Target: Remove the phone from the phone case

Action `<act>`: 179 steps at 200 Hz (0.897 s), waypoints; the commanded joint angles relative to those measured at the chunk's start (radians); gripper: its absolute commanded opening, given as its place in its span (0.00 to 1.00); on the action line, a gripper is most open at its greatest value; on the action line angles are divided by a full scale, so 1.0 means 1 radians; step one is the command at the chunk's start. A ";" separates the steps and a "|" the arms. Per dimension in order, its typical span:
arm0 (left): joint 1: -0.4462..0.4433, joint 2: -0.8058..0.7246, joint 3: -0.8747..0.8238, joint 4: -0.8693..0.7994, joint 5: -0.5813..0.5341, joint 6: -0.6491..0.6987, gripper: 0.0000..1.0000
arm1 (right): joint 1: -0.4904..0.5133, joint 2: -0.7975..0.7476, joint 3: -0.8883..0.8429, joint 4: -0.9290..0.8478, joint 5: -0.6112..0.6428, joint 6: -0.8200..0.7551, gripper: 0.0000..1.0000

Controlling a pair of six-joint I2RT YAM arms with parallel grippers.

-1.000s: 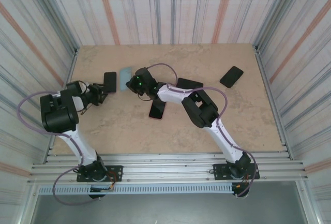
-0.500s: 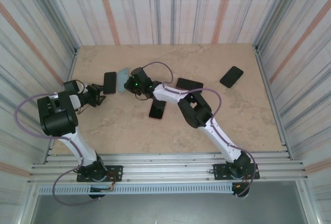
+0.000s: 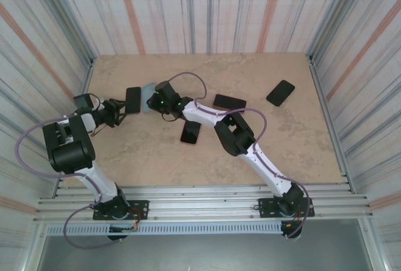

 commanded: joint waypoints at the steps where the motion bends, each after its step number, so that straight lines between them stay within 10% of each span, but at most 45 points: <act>1: 0.009 -0.059 0.017 -0.042 0.002 0.028 0.62 | 0.009 0.031 0.053 -0.069 0.073 -0.124 0.38; 123: -0.069 -0.086 0.066 -0.068 -0.006 0.029 0.63 | 0.012 -0.052 0.080 -0.183 0.086 -0.434 0.65; 179: -0.083 -0.178 0.081 -0.155 -0.009 0.134 0.72 | -0.039 -0.338 -0.289 -0.078 0.030 -0.467 0.79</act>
